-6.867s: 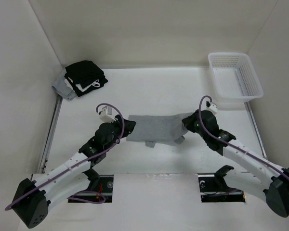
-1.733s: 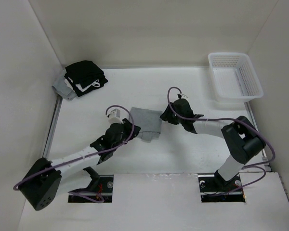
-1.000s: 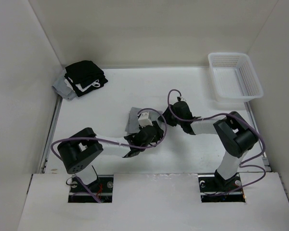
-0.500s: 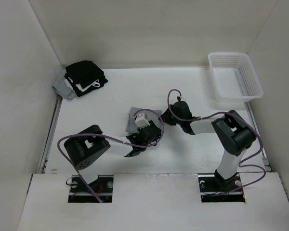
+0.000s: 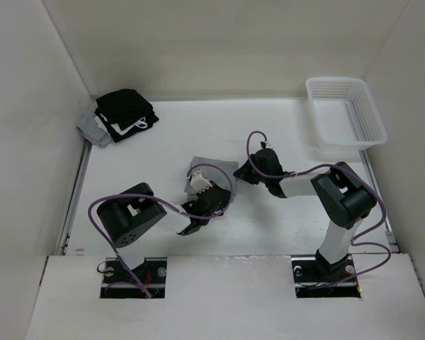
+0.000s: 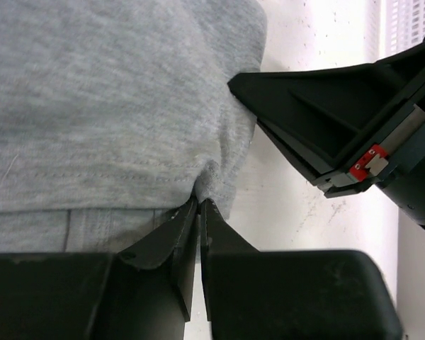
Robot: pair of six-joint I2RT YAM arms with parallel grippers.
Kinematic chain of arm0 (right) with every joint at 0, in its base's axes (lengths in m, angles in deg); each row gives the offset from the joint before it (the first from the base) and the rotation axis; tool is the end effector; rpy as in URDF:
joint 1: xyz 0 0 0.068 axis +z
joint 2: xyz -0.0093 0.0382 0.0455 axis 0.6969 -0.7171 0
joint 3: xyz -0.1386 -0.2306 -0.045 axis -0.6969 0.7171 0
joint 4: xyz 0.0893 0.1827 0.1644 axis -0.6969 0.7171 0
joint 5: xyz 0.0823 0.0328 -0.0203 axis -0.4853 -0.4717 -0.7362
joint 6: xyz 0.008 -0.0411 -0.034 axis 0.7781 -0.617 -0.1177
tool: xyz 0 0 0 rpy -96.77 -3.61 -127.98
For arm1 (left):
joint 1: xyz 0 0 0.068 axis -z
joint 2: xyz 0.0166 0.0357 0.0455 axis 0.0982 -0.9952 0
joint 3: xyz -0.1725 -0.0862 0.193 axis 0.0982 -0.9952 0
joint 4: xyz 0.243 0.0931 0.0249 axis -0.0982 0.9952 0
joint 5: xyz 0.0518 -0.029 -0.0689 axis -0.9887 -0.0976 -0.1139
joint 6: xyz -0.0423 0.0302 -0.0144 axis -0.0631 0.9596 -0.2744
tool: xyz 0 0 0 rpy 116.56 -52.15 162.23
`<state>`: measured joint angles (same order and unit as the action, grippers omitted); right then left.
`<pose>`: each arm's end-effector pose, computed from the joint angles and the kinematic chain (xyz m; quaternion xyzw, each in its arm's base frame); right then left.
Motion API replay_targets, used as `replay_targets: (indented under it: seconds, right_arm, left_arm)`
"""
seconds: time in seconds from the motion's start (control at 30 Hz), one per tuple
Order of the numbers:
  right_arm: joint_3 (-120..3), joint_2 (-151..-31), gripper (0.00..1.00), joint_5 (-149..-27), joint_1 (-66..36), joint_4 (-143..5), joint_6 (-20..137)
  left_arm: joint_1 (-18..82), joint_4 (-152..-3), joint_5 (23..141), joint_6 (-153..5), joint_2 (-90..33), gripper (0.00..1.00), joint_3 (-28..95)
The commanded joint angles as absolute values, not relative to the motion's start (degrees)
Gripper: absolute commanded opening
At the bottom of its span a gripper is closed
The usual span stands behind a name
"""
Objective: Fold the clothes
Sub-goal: Fold the tank top
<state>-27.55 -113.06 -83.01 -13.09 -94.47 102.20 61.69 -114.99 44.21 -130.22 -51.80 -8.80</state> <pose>0.2992 0.1826 0.1318 0.1379 0.8704 0.3267 0.3416 0.1803 -0.2365 0.1170 -0.2177 0.8146 -0.3298 0.4246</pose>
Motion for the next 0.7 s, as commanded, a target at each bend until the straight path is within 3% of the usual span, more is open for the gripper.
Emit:
replay_targets:
  seconds: [0.0, 0.1, 0.2, 0.27, 0.37, 0.47, 0.67]
  right_arm:
    - [-29.4, -113.17, 0.08, -82.53, -13.99, -98.41, 101.75]
    - [-29.93, -113.88, 0.11, -82.62, -14.43, -98.59, 101.93]
    - [-30.2, -114.14, 0.32, -83.76, -14.7, -98.85, 102.02]
    - [-29.93, -113.36, 0.37, -83.59, -14.61, -98.94, 101.93]
    - [-30.11, -112.74, 0.36, -83.5, -14.78, -98.24, 101.75]
    - [-29.41, -111.08, 0.37, -83.41, -14.78, -97.71, 101.4]
    - [-25.02, -102.38, 0.46, -82.27, -15.05, -96.48, 100.26]
  left_arm:
    - [62.72, -119.04, 44.79, -133.79, -49.88, 0.03, -12.51]
    - [63.25, -119.3, 45.93, -136.17, -48.82, 0.03, -14.71]
    - [63.16, -119.91, 46.72, -137.84, -48.73, 0.05, -15.94]
    - [62.9, -120.62, 47.33, -138.37, -48.9, 0.05, -16.21]
    - [62.81, -121.93, 48.21, -138.55, -49.08, 0.11, -16.21]
    - [62.98, -123.34, 49.27, -137.67, -47.94, 0.25, -16.29]
    - [63.6, -122.73, 49.19, -130.13, -38.38, 0.42, -18.84]
